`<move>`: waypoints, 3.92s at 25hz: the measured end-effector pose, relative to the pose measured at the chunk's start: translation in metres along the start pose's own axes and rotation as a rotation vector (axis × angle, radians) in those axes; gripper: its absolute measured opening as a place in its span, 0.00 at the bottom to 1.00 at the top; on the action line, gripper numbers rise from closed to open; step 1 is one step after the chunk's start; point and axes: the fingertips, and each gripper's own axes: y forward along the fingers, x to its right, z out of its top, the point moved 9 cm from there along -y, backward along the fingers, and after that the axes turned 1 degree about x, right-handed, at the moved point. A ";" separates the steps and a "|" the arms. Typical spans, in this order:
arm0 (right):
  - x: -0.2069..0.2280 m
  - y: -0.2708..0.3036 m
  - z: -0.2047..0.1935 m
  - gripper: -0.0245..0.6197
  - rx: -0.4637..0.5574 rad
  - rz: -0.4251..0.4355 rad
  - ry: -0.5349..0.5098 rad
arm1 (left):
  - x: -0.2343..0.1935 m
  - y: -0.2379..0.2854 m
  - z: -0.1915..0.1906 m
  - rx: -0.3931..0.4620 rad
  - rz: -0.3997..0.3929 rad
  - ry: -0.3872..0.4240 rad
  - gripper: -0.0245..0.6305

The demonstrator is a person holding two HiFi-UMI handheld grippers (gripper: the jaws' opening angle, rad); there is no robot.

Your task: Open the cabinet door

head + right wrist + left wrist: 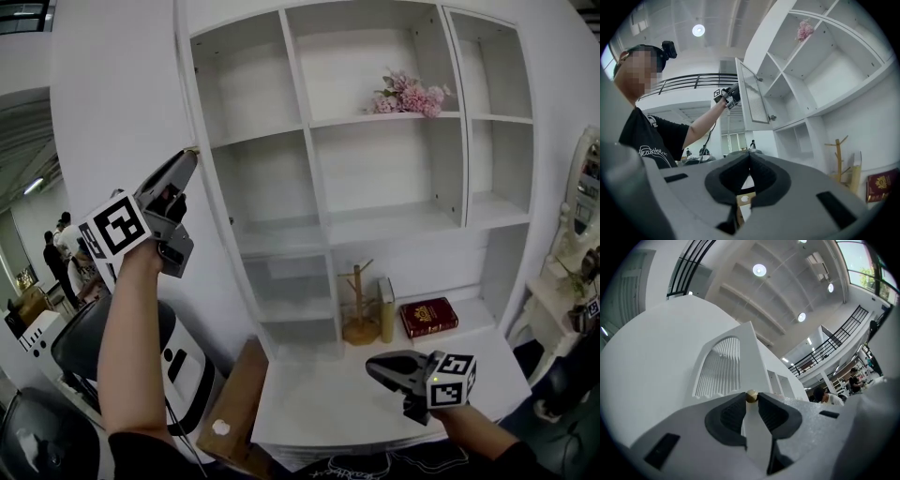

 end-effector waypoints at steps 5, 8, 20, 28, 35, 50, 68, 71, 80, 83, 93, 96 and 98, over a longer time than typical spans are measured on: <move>-0.020 0.010 -0.009 0.05 -0.007 -0.037 0.008 | -0.018 -0.021 0.007 0.029 -0.060 -0.066 0.15; -0.034 0.020 -0.019 0.05 0.002 -0.049 0.024 | -0.026 -0.031 0.008 0.042 -0.072 -0.089 0.15; -0.059 0.042 -0.066 0.05 -0.004 -0.122 0.119 | -0.064 -0.070 0.023 0.077 -0.133 -0.130 0.16; -0.076 0.059 -0.068 0.05 -0.020 -0.106 0.118 | -0.087 -0.098 0.029 0.136 -0.005 -0.132 0.15; -0.085 0.069 -0.064 0.05 -0.015 -0.087 0.108 | -0.091 -0.123 0.035 0.123 0.000 -0.115 0.15; -0.103 0.087 -0.053 0.05 -0.012 -0.077 0.059 | -0.005 -0.211 -0.056 0.002 -0.051 -0.053 0.16; -0.127 0.089 -0.045 0.05 0.013 -0.112 -0.067 | 0.131 -0.271 -0.267 -0.381 -0.071 -0.220 0.08; -0.128 0.088 -0.052 0.05 0.018 -0.107 -0.040 | 0.138 -0.276 -0.275 -0.381 -0.083 -0.230 0.04; -0.134 0.086 -0.061 0.05 0.013 -0.093 -0.015 | 0.154 -0.279 -0.276 -0.381 -0.100 -0.248 0.04; -0.134 0.080 -0.064 0.05 0.007 -0.099 -0.007 | 0.163 -0.277 -0.276 -0.382 -0.118 -0.247 0.04; -0.130 0.068 -0.069 0.05 0.018 -0.113 0.041 | 0.169 -0.269 -0.277 -0.415 -0.135 -0.237 0.04; -0.128 0.069 -0.066 0.05 0.017 -0.111 0.037 | 0.167 -0.267 -0.277 -0.411 -0.132 -0.247 0.04; -0.127 0.070 -0.064 0.05 0.021 -0.107 0.035 | 0.166 -0.265 -0.277 -0.410 -0.131 -0.251 0.04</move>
